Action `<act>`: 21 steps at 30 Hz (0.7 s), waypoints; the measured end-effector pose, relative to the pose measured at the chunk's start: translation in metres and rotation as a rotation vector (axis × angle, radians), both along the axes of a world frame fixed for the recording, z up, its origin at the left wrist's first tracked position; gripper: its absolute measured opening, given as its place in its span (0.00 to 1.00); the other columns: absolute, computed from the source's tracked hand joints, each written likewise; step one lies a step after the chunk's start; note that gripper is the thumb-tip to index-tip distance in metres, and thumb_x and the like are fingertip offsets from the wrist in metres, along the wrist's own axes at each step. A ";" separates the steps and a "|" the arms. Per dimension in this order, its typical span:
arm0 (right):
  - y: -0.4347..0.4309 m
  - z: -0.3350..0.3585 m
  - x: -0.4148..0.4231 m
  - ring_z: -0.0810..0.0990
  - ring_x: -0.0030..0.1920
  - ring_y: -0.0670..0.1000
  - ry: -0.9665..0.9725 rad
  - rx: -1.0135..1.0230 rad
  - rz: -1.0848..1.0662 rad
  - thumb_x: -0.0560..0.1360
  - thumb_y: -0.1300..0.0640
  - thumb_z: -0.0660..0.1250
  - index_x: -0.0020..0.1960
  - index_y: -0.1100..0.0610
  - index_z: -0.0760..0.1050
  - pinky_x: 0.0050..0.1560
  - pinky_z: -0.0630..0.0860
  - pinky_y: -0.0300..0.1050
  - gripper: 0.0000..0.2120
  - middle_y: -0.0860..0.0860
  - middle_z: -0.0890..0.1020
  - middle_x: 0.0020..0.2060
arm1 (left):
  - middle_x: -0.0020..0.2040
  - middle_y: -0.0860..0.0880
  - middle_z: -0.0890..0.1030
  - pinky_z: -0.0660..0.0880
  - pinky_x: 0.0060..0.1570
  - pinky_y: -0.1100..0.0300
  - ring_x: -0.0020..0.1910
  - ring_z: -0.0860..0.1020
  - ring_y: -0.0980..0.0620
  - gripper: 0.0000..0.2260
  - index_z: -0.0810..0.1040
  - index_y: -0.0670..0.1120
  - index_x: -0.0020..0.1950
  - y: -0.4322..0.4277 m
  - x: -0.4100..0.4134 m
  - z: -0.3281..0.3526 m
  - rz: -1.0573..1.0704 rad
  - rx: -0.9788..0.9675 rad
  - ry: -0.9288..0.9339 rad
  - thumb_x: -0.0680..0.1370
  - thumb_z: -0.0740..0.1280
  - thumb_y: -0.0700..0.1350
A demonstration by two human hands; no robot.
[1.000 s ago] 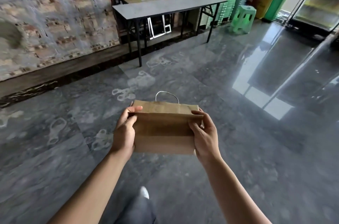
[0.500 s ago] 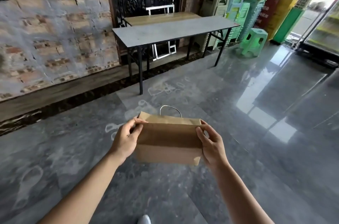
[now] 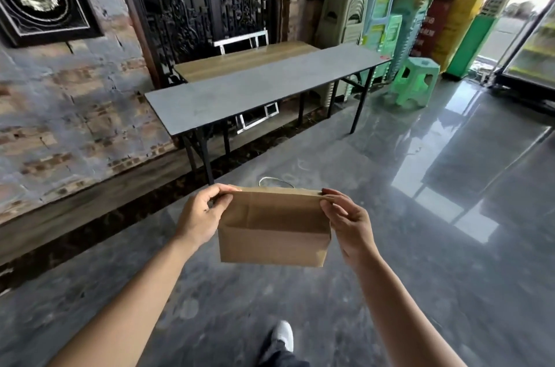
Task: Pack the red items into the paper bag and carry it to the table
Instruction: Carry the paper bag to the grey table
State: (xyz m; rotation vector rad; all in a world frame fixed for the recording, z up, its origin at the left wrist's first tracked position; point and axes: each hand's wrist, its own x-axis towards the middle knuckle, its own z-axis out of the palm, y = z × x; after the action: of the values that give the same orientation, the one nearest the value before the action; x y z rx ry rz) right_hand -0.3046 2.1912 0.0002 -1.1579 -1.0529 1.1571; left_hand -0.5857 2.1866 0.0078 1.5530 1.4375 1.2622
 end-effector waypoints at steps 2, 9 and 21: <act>0.068 0.012 0.007 0.80 0.46 0.50 -0.008 0.007 0.014 0.73 0.70 0.69 0.47 0.69 0.81 0.42 0.72 0.35 0.04 0.58 0.81 0.53 | 0.47 0.60 0.85 0.74 0.49 0.72 0.48 0.81 0.62 0.16 0.83 0.59 0.45 0.059 0.002 0.015 0.021 0.018 0.025 0.77 0.66 0.37; 0.245 0.036 0.016 0.82 0.40 0.48 -0.054 -0.021 0.101 0.69 0.70 0.74 0.40 0.58 0.86 0.49 0.78 0.42 0.08 0.54 0.85 0.38 | 0.45 0.60 0.86 0.72 0.48 0.74 0.46 0.82 0.64 0.15 0.84 0.55 0.44 0.213 0.005 0.037 0.062 0.031 -0.012 0.76 0.68 0.34; 0.572 0.010 0.038 0.77 0.26 0.38 -0.204 -0.053 0.038 0.67 0.65 0.77 0.38 0.53 0.86 0.29 0.70 0.27 0.07 0.44 0.85 0.28 | 0.37 0.62 0.84 0.73 0.40 0.74 0.36 0.79 0.65 0.14 0.84 0.59 0.42 0.551 0.025 -0.016 0.085 -0.055 -0.052 0.76 0.69 0.39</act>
State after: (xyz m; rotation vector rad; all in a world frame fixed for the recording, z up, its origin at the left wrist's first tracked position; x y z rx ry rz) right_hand -0.2669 2.7630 0.0099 -1.3236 -1.2091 1.1188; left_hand -0.5610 2.7373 -0.0078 1.4259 1.5060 1.2919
